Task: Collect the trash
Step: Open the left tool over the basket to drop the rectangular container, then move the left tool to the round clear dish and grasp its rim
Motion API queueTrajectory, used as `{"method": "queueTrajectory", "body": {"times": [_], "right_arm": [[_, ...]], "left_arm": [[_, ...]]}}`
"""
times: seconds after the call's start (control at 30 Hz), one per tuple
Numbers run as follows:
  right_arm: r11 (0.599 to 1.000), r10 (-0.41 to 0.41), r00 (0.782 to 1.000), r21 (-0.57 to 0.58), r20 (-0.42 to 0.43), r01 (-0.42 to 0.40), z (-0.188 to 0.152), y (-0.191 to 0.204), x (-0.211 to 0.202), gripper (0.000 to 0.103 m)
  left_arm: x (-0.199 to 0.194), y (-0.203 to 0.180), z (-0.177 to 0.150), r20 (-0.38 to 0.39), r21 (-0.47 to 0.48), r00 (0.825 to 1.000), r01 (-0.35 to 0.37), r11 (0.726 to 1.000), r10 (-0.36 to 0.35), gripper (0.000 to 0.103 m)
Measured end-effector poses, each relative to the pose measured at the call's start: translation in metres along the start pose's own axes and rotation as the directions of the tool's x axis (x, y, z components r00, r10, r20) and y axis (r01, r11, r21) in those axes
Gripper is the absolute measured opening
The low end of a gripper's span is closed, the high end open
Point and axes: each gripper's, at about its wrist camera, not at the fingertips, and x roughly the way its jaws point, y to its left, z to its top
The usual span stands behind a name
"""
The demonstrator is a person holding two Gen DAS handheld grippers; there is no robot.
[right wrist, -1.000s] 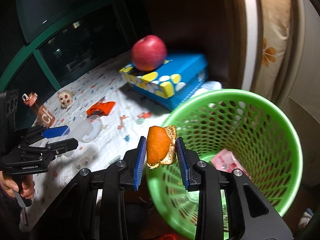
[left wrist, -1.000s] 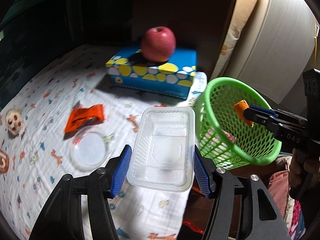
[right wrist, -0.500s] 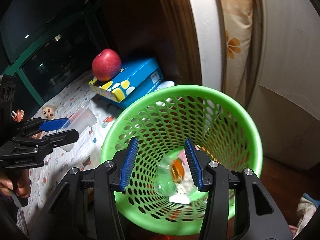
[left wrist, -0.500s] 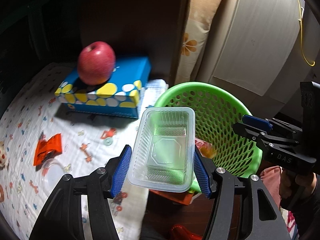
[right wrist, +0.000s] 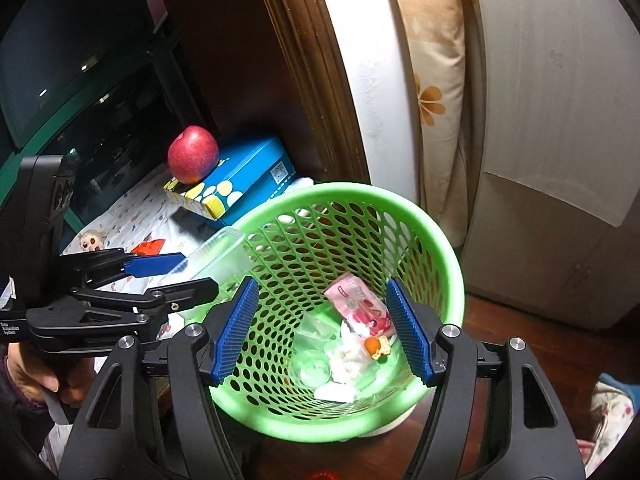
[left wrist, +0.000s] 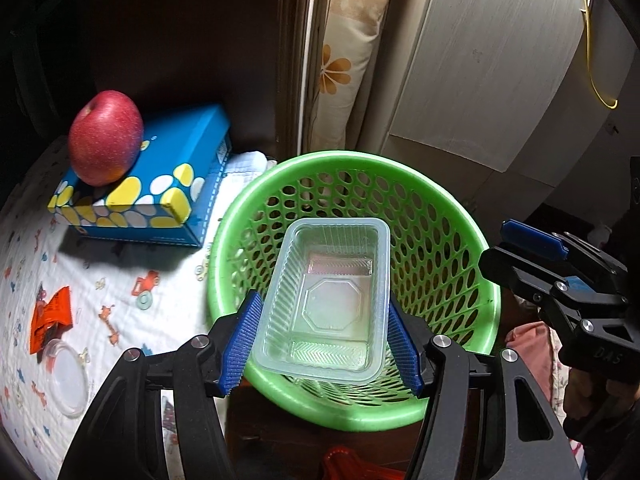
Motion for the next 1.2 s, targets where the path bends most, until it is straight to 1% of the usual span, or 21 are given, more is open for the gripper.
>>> {"method": "queueTrajectory", "body": {"times": [0.07, 0.1, 0.13, 0.23, 0.33, 0.43, 0.47, 0.57, 0.73, 0.8, 0.87, 0.9, 1.0, 1.2], "right_arm": [[1.000, 0.000, 1.000, 0.006, 0.001, 0.000, -0.001, -0.002, -0.002, 0.067], [1.000, 0.003, 1.000, 0.008, 0.002, -0.003, -0.002, -0.002, -0.003, 0.067], [1.000, 0.004, 1.000, 0.009, 0.002, -0.004, -0.002, -0.002, -0.003, 0.067], [1.000, 0.011, 1.000, 0.010, 0.004, -0.012, -0.002, 0.000, -0.003, 0.068], [1.000, 0.028, 1.000, 0.004, 0.004, -0.028, -0.002, 0.006, -0.002, 0.070], [0.999, 0.051, 0.999, -0.011, -0.002, -0.051, -0.002, 0.014, 0.000, 0.071], [0.998, 0.058, 0.998, -0.019, -0.004, -0.058, -0.002, 0.018, 0.002, 0.073], [0.996, 0.081, 0.997, -0.040, -0.009, -0.081, -0.001, 0.031, 0.006, 0.075], [0.991, 0.114, 0.993, -0.068, -0.019, -0.115, 0.003, 0.052, 0.013, 0.077], [0.989, 0.125, 0.992, -0.082, -0.024, -0.126, 0.005, 0.062, 0.017, 0.078], [0.985, 0.137, 0.990, -0.098, -0.030, -0.139, 0.007, 0.074, 0.020, 0.080], [0.984, 0.142, 0.989, -0.105, -0.034, -0.145, 0.007, 0.079, 0.022, 0.081], [0.977, 0.162, 0.985, -0.128, -0.049, -0.168, 0.008, 0.095, 0.029, 0.082], [0.964, 0.202, 0.976, -0.161, -0.079, -0.213, 0.010, 0.126, 0.045, 0.083]], "left_arm": [[0.003, 0.000, 0.000, -0.001, -0.001, 1.000, 0.004, 1.000, -0.004, 0.060], [0.003, -0.001, 0.000, 0.000, -0.002, 1.000, 0.007, 1.000, -0.007, 0.064], [0.003, 0.000, -0.001, 0.004, -0.006, 1.000, 0.002, 1.000, -0.002, 0.073], [-0.003, 0.003, -0.006, 0.018, -0.014, 1.000, -0.003, 1.000, 0.003, 0.073], [-0.012, 0.013, -0.012, 0.030, -0.034, 0.999, -0.025, 0.999, 0.026, 0.073], [-0.022, 0.030, -0.024, 0.037, -0.070, 0.997, -0.064, 0.996, 0.066, 0.073], [-0.025, 0.037, -0.027, 0.037, -0.082, 0.996, -0.079, 0.993, 0.082, 0.073], [-0.035, 0.060, -0.038, 0.034, -0.131, 0.991, -0.127, 0.983, 0.132, 0.073], [-0.051, 0.106, -0.053, 0.022, -0.217, 0.978, -0.196, 0.956, 0.206, 0.074], [-0.056, 0.124, -0.061, 0.016, -0.243, 0.971, -0.228, 0.943, 0.239, 0.076], [-0.058, 0.141, -0.071, 0.003, -0.270, 0.962, -0.264, 0.926, 0.274, 0.082], [-0.058, 0.151, -0.076, -0.003, -0.287, 0.960, -0.270, 0.919, 0.281, 0.083], [-0.059, 0.177, -0.091, -0.026, -0.323, 0.954, -0.289, 0.901, 0.297, 0.089], [-0.051, 0.216, -0.113, -0.075, -0.354, 0.945, -0.323, 0.878, 0.318, 0.090]]}}
